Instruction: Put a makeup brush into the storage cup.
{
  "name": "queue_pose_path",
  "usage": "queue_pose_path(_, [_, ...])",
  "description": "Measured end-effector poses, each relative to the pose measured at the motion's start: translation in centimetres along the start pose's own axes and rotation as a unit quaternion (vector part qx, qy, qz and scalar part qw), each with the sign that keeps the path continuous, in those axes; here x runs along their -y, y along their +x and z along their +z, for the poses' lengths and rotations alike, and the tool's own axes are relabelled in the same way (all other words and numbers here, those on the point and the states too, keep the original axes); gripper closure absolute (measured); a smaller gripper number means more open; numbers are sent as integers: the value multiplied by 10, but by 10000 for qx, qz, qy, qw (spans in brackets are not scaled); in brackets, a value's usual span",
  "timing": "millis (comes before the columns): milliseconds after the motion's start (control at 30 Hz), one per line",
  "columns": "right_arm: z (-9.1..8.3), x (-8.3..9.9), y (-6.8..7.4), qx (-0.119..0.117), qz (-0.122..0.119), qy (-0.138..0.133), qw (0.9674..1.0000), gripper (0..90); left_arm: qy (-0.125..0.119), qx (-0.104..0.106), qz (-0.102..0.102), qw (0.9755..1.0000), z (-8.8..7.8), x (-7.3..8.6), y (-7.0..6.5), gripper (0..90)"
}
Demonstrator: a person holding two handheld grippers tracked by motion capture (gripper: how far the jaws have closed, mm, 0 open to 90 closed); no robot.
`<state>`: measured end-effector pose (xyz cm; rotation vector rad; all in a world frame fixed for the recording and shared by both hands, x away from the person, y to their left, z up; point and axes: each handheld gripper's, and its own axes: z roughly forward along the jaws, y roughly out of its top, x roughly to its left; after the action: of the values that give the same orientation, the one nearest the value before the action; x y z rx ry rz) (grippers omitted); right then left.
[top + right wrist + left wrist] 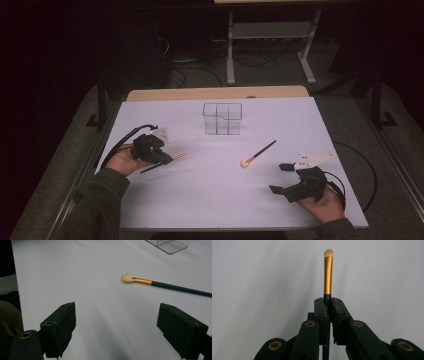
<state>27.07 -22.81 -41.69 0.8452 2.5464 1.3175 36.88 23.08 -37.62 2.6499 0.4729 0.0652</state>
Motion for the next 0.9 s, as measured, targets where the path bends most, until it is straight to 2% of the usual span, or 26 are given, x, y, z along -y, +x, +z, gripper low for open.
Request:
queue_pose_path(100, [-1,-6,0,-12,-46,-19,10000,153,-68,20,60,10000,-5,-2,-3,834])
queue_pose_path(133, [-1,-10,0,-44,-80,-29,10000,155,-255,40,15,9997,-7,-2,-7,834])
queue_pose_path(233, [0,-15,1,-67,-134,-42,9999,159,-314,67,60,9995,-10,-4,-11,834])
queue_pose_path(267, [1,-21,1,-111,-159,-44,9998,160,-404,103,90,9991,-11,-6,-14,834])
queue_pose_path(433, [4,-30,1,-201,-165,-56,9996,160,-481,157,214,9985,-12,-10,-21,834])
queue_pose_path(467, [5,-36,3,-251,-203,-34,9995,163,-568,176,284,9978,-13,-13,-25,834])
queue_pose_path(567, [6,-43,4,-279,-286,-24,9992,169,-625,205,345,9972,-14,-16,-29,834])
queue_pose_path(633, [8,-53,7,-377,-372,-15,9986,182,-793,299,404,9956,-13,-21,-34,833])
queue_pose_path(900, [22,-70,13,-618,-572,56,9964,190,-932,466,599,9927,-7,-35,-47,833])
